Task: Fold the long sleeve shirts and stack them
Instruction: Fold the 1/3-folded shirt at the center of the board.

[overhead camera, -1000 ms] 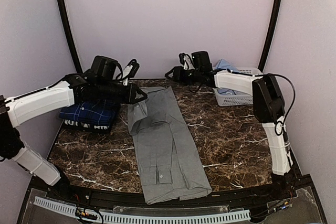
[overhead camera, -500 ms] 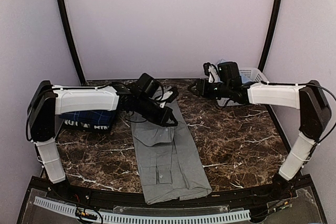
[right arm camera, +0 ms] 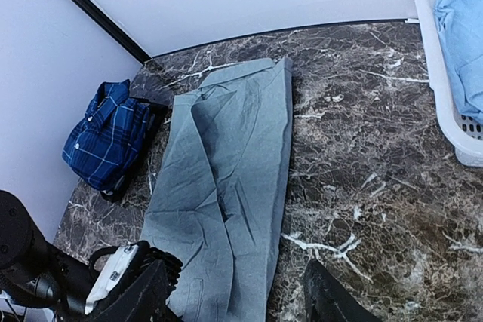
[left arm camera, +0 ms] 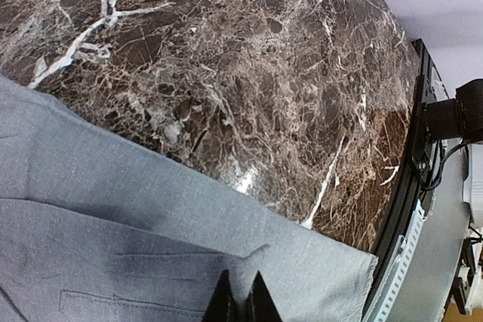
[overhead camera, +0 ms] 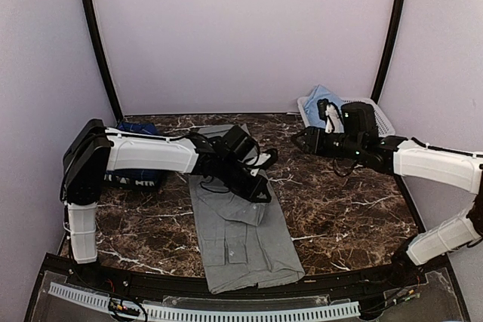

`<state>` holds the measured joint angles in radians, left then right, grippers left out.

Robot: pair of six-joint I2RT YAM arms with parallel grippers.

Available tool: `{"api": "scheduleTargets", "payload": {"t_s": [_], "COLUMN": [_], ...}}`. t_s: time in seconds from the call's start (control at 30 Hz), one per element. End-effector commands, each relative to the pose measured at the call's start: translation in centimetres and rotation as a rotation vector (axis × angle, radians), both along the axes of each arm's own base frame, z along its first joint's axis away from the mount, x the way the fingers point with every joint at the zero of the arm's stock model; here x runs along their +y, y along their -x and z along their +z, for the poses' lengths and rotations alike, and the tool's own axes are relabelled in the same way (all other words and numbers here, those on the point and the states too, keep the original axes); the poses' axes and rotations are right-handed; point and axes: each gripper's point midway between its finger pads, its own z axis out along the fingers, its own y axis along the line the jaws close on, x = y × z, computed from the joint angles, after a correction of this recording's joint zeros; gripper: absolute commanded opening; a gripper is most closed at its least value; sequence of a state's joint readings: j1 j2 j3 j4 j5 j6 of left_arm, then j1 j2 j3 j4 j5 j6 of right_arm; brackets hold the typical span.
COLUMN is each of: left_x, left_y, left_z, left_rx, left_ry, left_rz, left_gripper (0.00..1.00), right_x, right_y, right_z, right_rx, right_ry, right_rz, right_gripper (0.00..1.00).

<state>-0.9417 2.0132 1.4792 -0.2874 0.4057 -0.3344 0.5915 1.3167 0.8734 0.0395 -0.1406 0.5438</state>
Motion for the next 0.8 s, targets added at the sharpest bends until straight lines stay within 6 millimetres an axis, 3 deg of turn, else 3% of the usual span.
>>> {"api": "scheduleTargets", "payload": {"t_s": [0.0, 0.4, 0.77], "left_x": [-0.8, -1.3, -1.5], "left_y": [0.9, 4.7, 6.6], "left_z": [0.6, -0.7, -1.8], "left_rx": [-0.031, -0.002, 0.018], "left_ry": [-0.011, -0.060, -0.091], "left_rz": [-0.039, -0.147, -0.176], "left_gripper": [0.00, 0.00, 0.00], "right_x": [-0.6, 0.0, 0.8], "right_y": [1.4, 2.9, 3.5], "right_z": [-0.8, -2.1, -3.0], "right_rx": [0.013, 0.045, 0.064], "right_ry": [0.031, 0.055, 0.068], "right_rz": [-0.020, 0.000, 0.016], "right_gripper": [0.59, 0.60, 0.60]}}
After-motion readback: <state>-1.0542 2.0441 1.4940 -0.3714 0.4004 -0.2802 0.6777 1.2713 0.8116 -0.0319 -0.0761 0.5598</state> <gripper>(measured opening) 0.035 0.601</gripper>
